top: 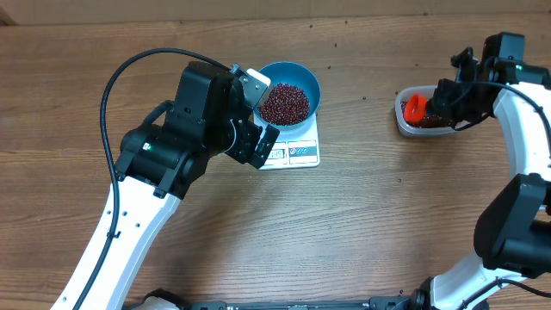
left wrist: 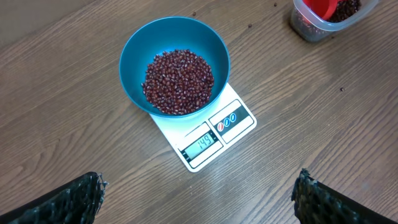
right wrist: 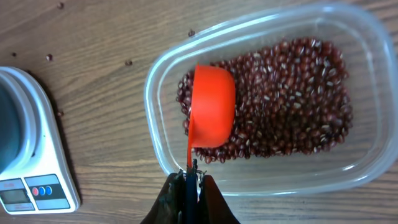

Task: Scoop item into bowl and weigh 150g on scale
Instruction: 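Dip the red scoop into the beans with the right gripper, then carry the scoop over the teal bowl and tip a few beans in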

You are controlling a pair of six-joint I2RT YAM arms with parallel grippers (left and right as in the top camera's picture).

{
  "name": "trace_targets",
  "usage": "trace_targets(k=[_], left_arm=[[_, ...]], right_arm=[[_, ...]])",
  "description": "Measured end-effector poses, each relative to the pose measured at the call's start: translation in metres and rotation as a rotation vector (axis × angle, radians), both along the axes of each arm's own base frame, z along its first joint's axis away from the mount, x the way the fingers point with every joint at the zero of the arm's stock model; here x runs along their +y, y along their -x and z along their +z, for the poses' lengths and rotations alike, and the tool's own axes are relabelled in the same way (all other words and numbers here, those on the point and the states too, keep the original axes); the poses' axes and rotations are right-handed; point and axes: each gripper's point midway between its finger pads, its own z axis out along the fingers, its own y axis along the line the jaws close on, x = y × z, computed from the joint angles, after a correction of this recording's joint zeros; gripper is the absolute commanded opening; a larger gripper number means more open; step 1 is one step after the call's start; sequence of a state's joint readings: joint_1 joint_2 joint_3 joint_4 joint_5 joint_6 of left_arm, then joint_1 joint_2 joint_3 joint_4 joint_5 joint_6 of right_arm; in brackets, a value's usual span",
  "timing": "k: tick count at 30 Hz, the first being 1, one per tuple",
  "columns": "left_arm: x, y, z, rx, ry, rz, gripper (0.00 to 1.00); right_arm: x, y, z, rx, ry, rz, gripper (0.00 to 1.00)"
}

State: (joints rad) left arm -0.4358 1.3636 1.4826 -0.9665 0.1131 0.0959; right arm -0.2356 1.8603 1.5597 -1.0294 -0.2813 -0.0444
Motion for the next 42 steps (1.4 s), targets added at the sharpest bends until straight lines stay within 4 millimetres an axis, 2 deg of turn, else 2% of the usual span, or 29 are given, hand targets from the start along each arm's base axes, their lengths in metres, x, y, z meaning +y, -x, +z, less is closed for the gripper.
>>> trace_targets(k=[13, 19, 25, 32, 36, 42], left_arm=[[0.0, 0.0, 0.0, 0.0, 0.0, 0.0, 1.0], [0.0, 0.0, 0.0, 0.0, 0.0, 0.0, 1.0], [0.0, 0.0, 0.0, 0.0, 0.0, 0.0, 1.0], [0.0, 0.0, 0.0, 0.0, 0.0, 0.0, 1.0], [0.0, 0.0, 0.0, 0.0, 0.0, 0.0, 1.0], [0.0, 0.0, 0.0, 0.0, 0.0, 0.0, 1.0]], right_arm=[[0.001, -0.001, 0.001, -0.006, -0.008, 0.003, 0.04], [0.006, 0.001, 0.004, -0.011, -0.086, 0.006, 0.04], [-0.009, 0.007, 0.022, -0.019, -0.176, -0.043, 0.04], [-0.031, 0.01, 0.042, -0.039, -0.206, -0.096, 0.04], [-0.02, 0.013, 0.056, -0.051, -0.27, -0.05, 0.04], [0.018, 0.01, 0.1, -0.147, -0.399, 0.111, 0.04]])
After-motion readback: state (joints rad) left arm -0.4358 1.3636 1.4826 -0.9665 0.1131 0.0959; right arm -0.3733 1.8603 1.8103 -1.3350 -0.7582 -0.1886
